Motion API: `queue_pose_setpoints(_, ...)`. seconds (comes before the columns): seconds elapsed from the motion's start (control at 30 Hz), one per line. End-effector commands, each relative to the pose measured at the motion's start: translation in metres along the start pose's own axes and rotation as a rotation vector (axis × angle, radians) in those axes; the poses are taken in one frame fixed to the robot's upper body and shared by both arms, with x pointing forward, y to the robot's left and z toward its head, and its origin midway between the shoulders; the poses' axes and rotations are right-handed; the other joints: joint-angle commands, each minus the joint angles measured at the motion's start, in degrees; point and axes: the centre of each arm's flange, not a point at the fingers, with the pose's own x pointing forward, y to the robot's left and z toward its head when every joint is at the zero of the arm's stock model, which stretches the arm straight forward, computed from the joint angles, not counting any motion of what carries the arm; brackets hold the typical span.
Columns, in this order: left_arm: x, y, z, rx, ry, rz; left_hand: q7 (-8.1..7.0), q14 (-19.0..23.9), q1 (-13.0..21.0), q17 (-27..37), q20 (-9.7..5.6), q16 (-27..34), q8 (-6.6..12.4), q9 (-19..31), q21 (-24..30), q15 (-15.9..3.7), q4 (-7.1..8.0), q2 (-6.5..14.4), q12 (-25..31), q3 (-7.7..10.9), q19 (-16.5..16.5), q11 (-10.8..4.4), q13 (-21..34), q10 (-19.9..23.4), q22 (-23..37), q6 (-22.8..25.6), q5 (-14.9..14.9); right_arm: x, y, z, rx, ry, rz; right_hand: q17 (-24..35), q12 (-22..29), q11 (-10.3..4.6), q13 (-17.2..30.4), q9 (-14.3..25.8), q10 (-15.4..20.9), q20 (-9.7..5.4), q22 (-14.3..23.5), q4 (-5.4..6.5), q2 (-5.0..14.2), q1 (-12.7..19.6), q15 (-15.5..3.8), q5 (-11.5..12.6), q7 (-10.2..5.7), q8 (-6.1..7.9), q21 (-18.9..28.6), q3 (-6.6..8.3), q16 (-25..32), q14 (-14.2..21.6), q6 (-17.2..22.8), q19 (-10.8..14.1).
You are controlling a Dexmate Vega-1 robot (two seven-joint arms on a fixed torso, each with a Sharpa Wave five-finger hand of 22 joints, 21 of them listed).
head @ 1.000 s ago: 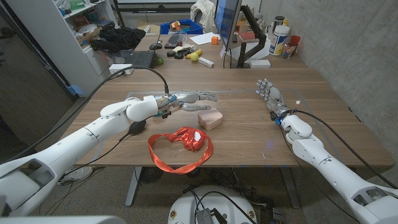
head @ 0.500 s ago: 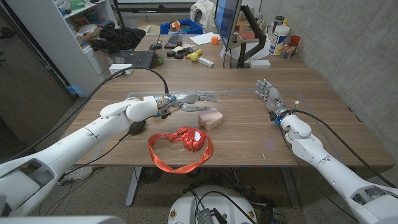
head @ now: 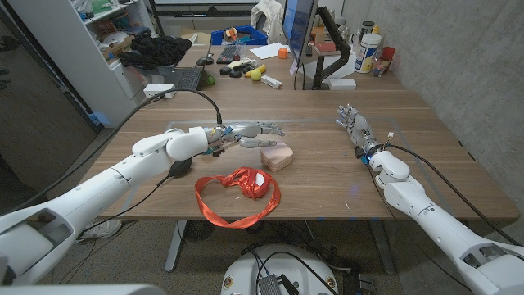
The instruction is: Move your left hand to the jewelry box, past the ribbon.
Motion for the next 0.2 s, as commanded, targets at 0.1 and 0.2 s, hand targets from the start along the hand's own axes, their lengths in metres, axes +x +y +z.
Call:
queue_pose_setpoints(0.1,0.0021,-0.0024,-0.0063,-0.014,0.012,-0.019,-0.15,0.07,0.68,0.11,-1.62,-0.06,-0.21,0.21,-0.10,-3.65,-0.08,0.08,0.14,-0.19,0.38,-0.14,0.10,0.33,0.21,0.21,0.32,0.0060,0.0009,-0.0083,0.015,0.011,0.001,0.03,0.37,0.40,0.22,0.10,0.14,-0.04,0.07,0.17,1.67,0.02,0.21,0.30,-0.31,0.36,-0.42,-0.13,-0.20,0.28,0.10,-0.07)
queue_pose_setpoints(0.2,0.0021,-0.0023,-0.0078,-0.008,0.019,-0.021,-0.09,0.05,0.68,0.11,-1.63,-0.07,-0.22,0.21,-0.11,-3.63,-0.07,0.10,0.14,-0.19,0.42,-0.13,0.10,0.34,0.21,0.22,0.32,0.0089,0.0012,-0.0101,0.020,0.006,0.006,0.02,0.33,0.41,0.23,0.10,0.04,-0.02,0.07,0.22,1.63,-0.03,0.21,0.31,-0.35,0.36,-0.47,-0.14,-0.22,0.29,0.07,-0.06)
